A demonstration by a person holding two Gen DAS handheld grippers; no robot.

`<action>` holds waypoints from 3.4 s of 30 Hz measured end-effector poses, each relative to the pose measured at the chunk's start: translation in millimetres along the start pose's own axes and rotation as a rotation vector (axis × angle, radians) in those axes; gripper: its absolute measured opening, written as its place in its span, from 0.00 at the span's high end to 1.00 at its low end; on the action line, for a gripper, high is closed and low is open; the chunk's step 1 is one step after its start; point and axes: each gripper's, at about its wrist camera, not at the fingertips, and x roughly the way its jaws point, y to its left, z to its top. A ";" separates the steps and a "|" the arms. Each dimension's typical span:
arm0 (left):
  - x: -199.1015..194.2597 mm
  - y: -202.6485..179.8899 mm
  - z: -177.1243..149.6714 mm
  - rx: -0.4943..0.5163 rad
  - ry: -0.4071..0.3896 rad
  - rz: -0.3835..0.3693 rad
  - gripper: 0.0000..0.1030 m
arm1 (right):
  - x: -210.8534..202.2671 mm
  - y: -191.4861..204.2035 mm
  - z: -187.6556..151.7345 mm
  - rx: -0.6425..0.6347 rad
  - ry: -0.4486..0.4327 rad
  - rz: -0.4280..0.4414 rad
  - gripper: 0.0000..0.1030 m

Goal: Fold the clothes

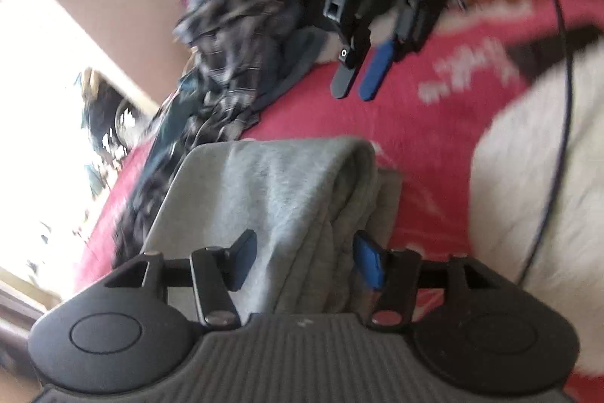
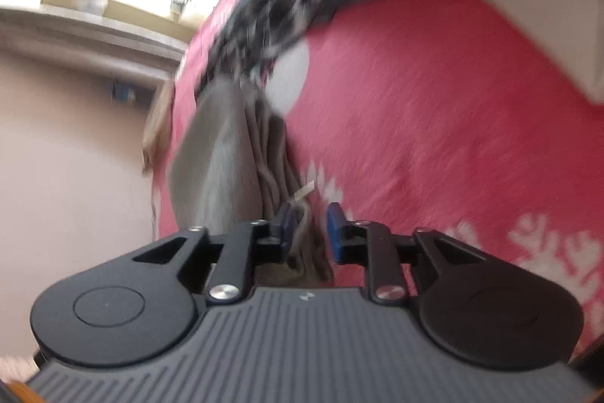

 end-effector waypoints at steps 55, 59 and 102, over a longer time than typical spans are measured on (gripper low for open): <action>34.5 28.9 -56.3 -0.584 -0.027 0.208 0.39 | 126.0 83.3 79.1 -0.305 0.053 0.030 0.65; 35.0 27.5 -55.5 -0.581 -0.028 0.219 0.38 | 99.5 110.2 79.4 -0.444 -0.030 0.020 0.65; 6.7 51.2 -60.8 -0.537 0.029 0.184 0.36 | 133.8 150.8 22.8 -0.674 0.098 -0.413 0.76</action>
